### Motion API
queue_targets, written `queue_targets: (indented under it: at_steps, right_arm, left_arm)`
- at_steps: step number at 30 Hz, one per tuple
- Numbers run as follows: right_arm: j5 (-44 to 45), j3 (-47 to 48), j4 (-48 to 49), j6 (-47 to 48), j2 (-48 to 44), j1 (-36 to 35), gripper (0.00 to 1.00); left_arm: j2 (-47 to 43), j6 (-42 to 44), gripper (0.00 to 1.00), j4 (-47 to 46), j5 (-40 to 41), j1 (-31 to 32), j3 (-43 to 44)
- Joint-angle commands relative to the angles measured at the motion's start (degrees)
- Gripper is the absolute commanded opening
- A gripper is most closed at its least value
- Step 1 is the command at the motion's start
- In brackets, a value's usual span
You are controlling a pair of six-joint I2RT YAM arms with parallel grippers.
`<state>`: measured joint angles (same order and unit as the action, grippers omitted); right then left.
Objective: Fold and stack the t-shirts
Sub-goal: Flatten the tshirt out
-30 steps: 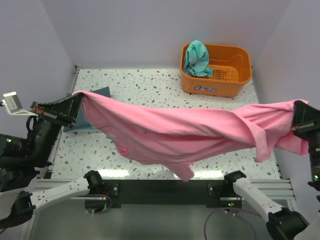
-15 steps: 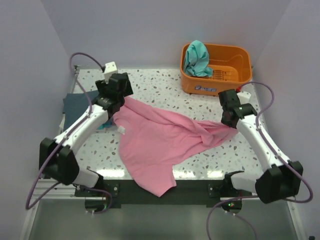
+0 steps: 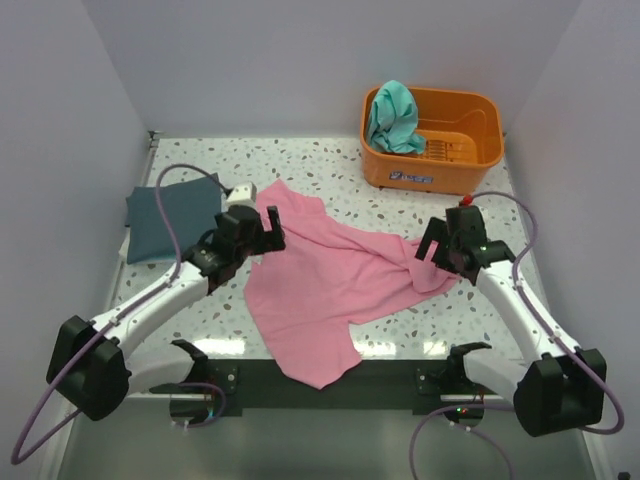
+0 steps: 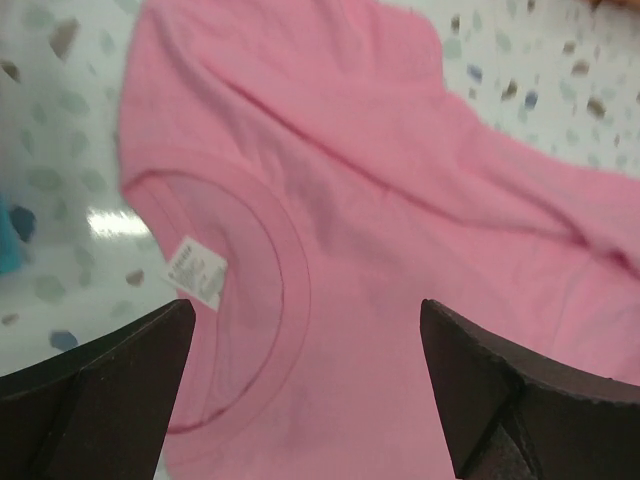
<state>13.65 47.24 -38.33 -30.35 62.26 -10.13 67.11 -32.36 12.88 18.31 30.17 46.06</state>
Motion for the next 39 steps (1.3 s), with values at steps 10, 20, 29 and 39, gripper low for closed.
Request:
queue_targets:
  at_steps: [10, 20, 29, 39]
  right_arm:
    - [-12.1, -4.8, 19.4, -1.0, 17.5, -8.3, 0.99]
    - [3.7, 9.7, 16.6, -6.0, 26.3, -6.7, 0.99]
    - [-1.1, 14.3, 16.5, -1.5, 36.3, -4.4, 0.99]
    - [-0.4, 10.3, 14.0, 1.7, 22.7, -4.5, 0.99]
  left_arm:
    - [16.0, -2.2, 1.0, -11.7, -13.0, 3.2, -8.6]
    - [27.8, 0.5, 1.0, -4.7, -0.8, -4.1, 2.7]
    - [45.9, 6.6, 1.0, -2.7, 2.3, -11.0, 22.0]
    - [48.3, 11.0, 1.0, -4.5, -11.0, -12.9, 34.4]
